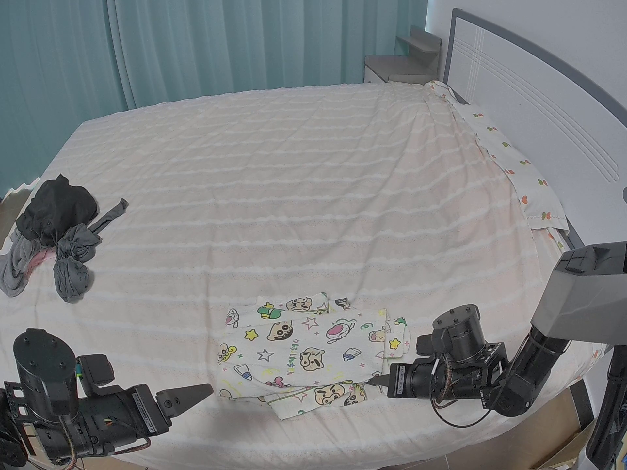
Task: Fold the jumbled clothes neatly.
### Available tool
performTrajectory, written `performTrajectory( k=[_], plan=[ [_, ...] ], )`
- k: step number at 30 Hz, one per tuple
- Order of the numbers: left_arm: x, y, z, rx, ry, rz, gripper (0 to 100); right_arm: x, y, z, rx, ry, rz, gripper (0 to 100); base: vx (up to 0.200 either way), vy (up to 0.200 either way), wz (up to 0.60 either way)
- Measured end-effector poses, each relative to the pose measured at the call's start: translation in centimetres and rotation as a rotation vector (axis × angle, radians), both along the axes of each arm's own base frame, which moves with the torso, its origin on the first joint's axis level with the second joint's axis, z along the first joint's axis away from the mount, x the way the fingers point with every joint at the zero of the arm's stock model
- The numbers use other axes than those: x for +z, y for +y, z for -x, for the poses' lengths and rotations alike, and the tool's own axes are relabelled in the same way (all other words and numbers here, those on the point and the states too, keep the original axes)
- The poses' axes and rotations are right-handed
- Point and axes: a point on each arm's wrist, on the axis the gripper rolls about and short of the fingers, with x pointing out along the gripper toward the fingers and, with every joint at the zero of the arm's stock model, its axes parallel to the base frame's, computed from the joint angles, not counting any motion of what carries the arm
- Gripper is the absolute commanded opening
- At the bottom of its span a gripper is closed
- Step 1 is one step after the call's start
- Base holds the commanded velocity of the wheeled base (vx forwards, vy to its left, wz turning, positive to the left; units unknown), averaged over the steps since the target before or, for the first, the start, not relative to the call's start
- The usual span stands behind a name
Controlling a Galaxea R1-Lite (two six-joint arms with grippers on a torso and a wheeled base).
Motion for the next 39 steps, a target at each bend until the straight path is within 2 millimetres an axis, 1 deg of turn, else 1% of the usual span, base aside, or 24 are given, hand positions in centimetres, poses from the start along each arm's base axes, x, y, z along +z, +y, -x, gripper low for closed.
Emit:
performTrajectory(
  k=[9,14,18,24,25,32,36,39],
  plan=[
    [0.0,0.0,0.0,0.001,0.0,0.0,100,-0.4,-0.8,1.0,0.032,0.035,0.02,0,0.0,0.0,0.0],
    [0.0,0.0,0.0,0.001,0.0,0.0,100,-0.9,-1.2,1.4,0.056,0.066,0.076,0,0.0,0.0,0.0],
    [0.0,0.0,0.0,0.001,-0.001,0.0,100,-0.9,-1.6,1.1,0.06,0.064,0.101,0,0.0,0.0,0.0],
    [0.0,0.0,0.0,0.001,0.001,0.0,100,-0.9,-1.6,0.8,0.055,0.06,0.101,0,0.0,0.0,0.0],
    [0.0,0.0,0.0,0.0,0.002,0.0,100,-0.9,-1.6,0.8,0.056,0.06,0.102,100,0.0,0.0,0.0],
    [-0.4,-0.2,-0.5,0.006,0.028,-0.019,100,-0.9,-2.0,1.1,0.061,0.062,0.116,100,0.0,0.0,0.0],
    [-0.6,-0.7,-1.9,0.009,0.05,-0.035,100,-0.5,-3.1,1.2,0.042,0.052,0.123,100,0.0,0.0,0.0],
    [-0.9,-0.9,-3.8,-0.001,0.067,-0.083,100,0.0,-4.2,1.0,0.008,0.037,0.118,100,0.0,0.0,0.0]
  ],
)
